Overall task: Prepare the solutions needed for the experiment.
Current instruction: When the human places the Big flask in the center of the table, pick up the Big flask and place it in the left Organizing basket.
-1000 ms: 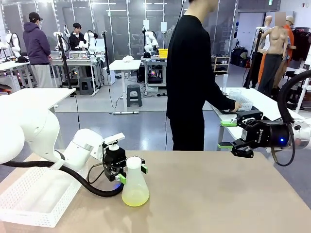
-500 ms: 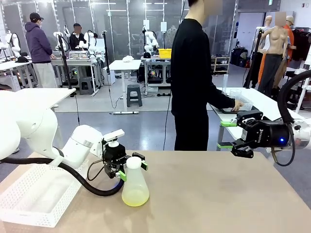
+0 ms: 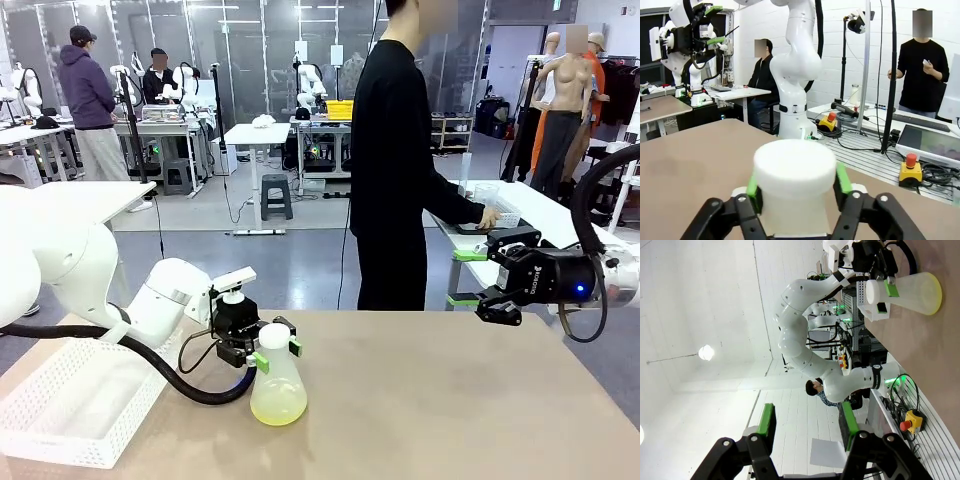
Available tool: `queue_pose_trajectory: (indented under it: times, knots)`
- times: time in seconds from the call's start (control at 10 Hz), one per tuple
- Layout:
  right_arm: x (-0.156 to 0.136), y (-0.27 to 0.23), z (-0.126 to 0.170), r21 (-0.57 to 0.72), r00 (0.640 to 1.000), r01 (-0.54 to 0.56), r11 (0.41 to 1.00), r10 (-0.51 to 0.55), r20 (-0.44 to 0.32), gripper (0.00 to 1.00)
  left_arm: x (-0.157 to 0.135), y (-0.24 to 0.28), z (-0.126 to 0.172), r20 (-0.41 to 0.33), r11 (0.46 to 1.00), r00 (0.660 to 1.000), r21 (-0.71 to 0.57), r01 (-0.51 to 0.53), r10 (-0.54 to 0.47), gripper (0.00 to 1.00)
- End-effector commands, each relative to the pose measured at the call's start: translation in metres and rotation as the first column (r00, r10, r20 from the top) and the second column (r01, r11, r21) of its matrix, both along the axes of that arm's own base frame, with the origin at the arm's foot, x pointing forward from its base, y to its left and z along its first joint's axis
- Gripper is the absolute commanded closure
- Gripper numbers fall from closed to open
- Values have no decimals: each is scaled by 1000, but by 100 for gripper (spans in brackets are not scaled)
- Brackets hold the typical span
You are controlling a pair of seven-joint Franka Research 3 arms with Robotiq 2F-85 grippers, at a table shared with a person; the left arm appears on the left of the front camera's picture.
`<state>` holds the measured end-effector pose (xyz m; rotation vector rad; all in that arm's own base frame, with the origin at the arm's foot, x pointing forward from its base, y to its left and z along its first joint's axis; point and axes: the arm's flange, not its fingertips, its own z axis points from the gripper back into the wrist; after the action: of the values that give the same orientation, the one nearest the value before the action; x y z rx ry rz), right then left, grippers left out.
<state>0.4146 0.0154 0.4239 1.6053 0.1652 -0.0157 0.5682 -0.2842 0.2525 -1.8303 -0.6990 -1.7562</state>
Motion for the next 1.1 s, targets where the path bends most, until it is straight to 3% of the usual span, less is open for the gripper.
queue_pose_trajectory:
  times: [0.0, 0.1, 0.2, 0.3, 0.4, 0.6, 0.7, 0.9, 1.0]
  knots:
    - [-1, 0, 1, 9, 1000, -2, 1000, 2, 3, 35, -3, -5, 8, -30, 1000, 1000, 6, -10, 10, 60]
    - [-1, 0, 1, 9, 1000, -2, 1000, 2, 3, 35, -4, -7, 8, -31, 1000, 999, 18, -16, 16, 63]
    - [-1, 0, 1, 9, 1000, -2, 1000, 2, 3, 35, -3, -8, 8, -37, 1000, 999, 25, -19, 20, 80]
    - [-1, 0, 1, 9, 1000, -2, 1000, 2, 3, 35, -3, -9, 8, -33, 999, 999, 27, -26, 27, 83]
    - [-1, 0, 1, 9, 1000, -2, 1000, 2, 3, 35, -3, -11, 10, -34, 999, 999, 28, -30, 31, 100]
    - [-1, 0, 1, 9, 1000, -2, 1000, 2, 3, 35, -2, -11, 13, -32, 999, 999, 35, -42, 43, 100]
    - [-1, 0, 1, 9, 1000, -2, 1000, 2, 3, 35, -3, -12, 17, -42, 999, 998, 35, -38, 40, 95]
    - [-1, 0, 1, 9, 1000, -2, 1000, 2, 3, 35, -8, -15, 38, -36, 999, 999, 29, -38, 39, 100]
    - [-1, 0, 1, 9, 1000, -2, 1000, 2, 3, 35, -10, -14, 52, -78, 999, 997, 31, -22, 25, 100]
